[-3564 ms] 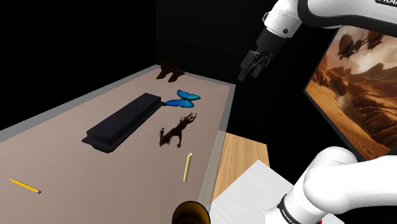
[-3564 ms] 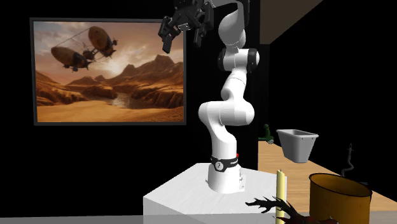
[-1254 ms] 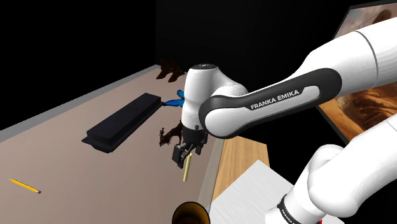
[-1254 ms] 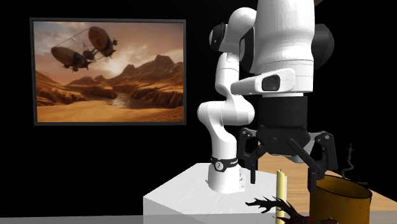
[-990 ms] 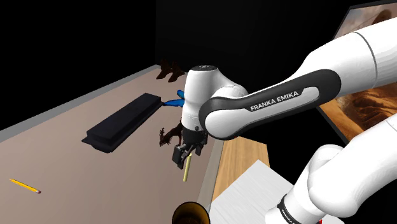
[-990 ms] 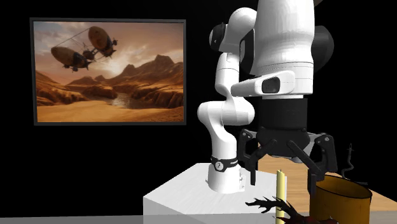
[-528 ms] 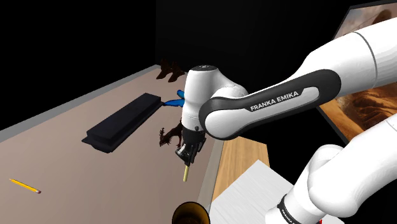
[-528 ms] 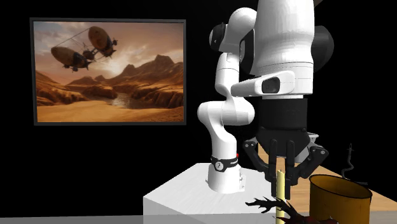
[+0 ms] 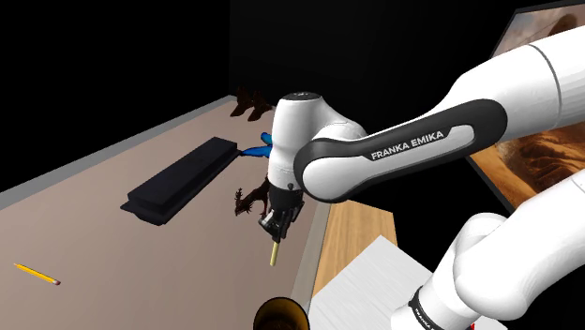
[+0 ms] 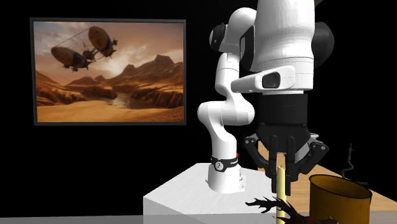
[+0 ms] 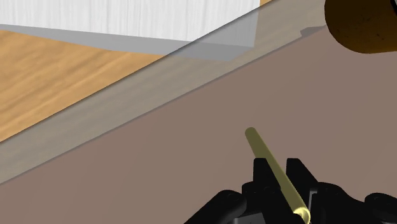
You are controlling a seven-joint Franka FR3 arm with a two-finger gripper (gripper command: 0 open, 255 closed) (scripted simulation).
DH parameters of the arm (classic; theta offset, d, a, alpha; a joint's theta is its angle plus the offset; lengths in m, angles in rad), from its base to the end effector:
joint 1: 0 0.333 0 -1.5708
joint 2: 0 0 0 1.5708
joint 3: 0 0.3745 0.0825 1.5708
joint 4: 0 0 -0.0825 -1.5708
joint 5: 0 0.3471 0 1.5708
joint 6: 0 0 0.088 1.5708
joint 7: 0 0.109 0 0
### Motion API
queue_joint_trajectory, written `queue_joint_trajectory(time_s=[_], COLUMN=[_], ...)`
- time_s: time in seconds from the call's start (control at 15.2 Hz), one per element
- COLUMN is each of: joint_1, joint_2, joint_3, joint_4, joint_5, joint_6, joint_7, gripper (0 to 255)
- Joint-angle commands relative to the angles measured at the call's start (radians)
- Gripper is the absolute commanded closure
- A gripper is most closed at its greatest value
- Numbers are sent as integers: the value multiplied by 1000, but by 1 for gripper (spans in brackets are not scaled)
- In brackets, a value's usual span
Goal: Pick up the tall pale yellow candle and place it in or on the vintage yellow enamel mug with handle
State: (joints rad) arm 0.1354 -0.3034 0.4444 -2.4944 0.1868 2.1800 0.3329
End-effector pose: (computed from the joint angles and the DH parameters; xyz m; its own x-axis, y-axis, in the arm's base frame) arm 0.3159 0.2267 0.4583 0.9924 0.1168 -0.0378 0.1166 -0.9931 -0.0088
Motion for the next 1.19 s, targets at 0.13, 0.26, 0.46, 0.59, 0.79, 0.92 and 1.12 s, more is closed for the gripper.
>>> queue_joint_trajectory(time_s=[0.13, 0.26, 0.46, 0.59, 0.79, 0.92, 1.12], joint_1=[1, 2, 2, 2, 2, 2, 1], joint_2=[-28, -42, -61, -71, -86, -94, -104], joint_3=[-9, -14, -21, -26, -33, -37, -43], joint_4=[27, 44, 71, 89, 119, 139, 171], joint_5=[3, 4, 5, 5, 4, 3, 2], joint_6=[-55, -85, -130, -159, -202, -231, -273], joint_7=[-5, -6, -8, -9, -10, -10, -10], gripper=[255, 255, 255, 255, 255, 255, 255])
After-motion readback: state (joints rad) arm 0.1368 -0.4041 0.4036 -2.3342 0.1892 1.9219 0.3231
